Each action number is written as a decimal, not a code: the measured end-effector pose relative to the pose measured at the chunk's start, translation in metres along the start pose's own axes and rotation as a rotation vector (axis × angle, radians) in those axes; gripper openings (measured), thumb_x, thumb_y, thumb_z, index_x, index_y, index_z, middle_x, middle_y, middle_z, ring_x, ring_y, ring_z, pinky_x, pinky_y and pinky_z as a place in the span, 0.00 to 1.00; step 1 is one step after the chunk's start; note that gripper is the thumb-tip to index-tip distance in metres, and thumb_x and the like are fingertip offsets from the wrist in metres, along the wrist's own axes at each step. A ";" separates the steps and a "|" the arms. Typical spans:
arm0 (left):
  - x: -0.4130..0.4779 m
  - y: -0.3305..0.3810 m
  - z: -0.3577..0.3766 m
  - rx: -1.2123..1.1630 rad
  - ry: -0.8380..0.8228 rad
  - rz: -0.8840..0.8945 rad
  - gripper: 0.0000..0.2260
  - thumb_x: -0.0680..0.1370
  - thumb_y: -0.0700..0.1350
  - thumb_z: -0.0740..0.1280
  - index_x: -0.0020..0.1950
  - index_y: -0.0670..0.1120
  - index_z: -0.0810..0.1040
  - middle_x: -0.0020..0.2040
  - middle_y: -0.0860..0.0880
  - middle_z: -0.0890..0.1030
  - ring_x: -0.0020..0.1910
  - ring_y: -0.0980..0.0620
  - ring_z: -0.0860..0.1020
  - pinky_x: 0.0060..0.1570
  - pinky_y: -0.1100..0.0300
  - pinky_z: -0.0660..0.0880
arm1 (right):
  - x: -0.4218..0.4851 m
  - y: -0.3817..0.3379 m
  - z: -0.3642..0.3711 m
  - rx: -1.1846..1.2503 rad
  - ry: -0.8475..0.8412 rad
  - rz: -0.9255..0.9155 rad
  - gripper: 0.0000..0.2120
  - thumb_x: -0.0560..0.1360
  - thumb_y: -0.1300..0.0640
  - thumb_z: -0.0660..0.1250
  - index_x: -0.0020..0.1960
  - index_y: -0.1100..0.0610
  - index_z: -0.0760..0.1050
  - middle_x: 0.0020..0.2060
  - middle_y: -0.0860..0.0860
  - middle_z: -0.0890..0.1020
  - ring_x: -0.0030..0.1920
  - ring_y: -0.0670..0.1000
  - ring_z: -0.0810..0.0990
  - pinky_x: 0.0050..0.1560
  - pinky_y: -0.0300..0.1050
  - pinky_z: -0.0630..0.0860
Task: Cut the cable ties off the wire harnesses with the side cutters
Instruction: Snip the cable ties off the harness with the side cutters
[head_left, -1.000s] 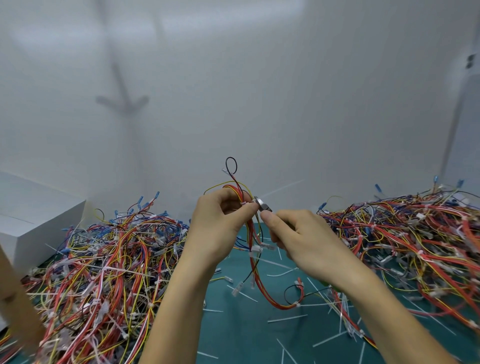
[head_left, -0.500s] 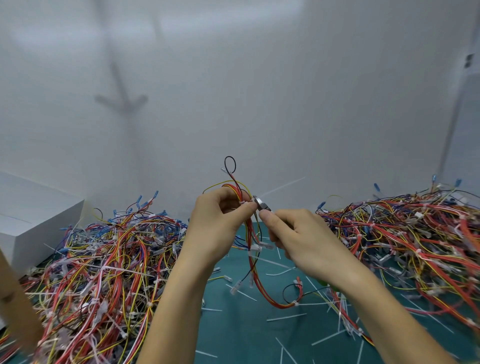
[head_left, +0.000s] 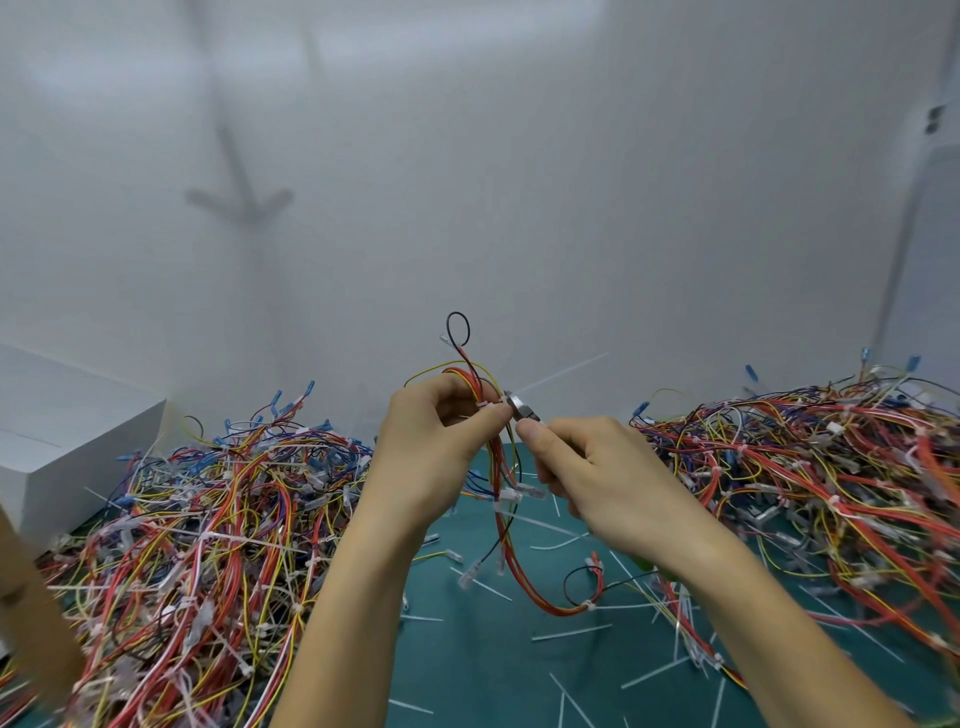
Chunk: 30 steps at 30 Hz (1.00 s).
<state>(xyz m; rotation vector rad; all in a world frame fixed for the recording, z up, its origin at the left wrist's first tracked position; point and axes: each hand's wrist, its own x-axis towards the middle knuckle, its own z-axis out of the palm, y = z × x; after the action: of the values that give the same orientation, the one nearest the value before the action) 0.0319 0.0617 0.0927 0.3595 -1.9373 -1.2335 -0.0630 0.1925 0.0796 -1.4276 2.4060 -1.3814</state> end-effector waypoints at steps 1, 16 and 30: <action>0.000 0.000 0.000 0.003 0.000 0.003 0.01 0.74 0.40 0.74 0.43 0.45 0.83 0.41 0.45 0.85 0.41 0.53 0.82 0.49 0.52 0.80 | 0.000 0.000 0.000 0.000 0.000 0.000 0.28 0.78 0.35 0.55 0.35 0.57 0.74 0.32 0.56 0.80 0.33 0.58 0.76 0.38 0.55 0.74; 0.001 0.001 -0.001 -0.031 -0.010 0.013 0.02 0.74 0.37 0.73 0.43 0.44 0.83 0.38 0.50 0.84 0.38 0.58 0.80 0.41 0.69 0.77 | 0.000 0.001 0.000 0.010 -0.010 -0.013 0.28 0.79 0.36 0.56 0.35 0.59 0.74 0.33 0.57 0.80 0.30 0.50 0.71 0.35 0.47 0.68; 0.000 0.001 -0.002 0.001 0.001 0.001 0.02 0.74 0.40 0.73 0.43 0.46 0.82 0.36 0.51 0.83 0.36 0.59 0.79 0.40 0.70 0.77 | 0.003 0.003 -0.005 0.206 0.082 0.052 0.26 0.76 0.33 0.55 0.35 0.53 0.75 0.25 0.48 0.75 0.28 0.47 0.73 0.38 0.52 0.75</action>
<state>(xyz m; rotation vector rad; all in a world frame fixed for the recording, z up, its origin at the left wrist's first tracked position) 0.0337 0.0611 0.0941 0.3592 -1.9373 -1.2314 -0.0687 0.1938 0.0820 -1.2743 2.2493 -1.6498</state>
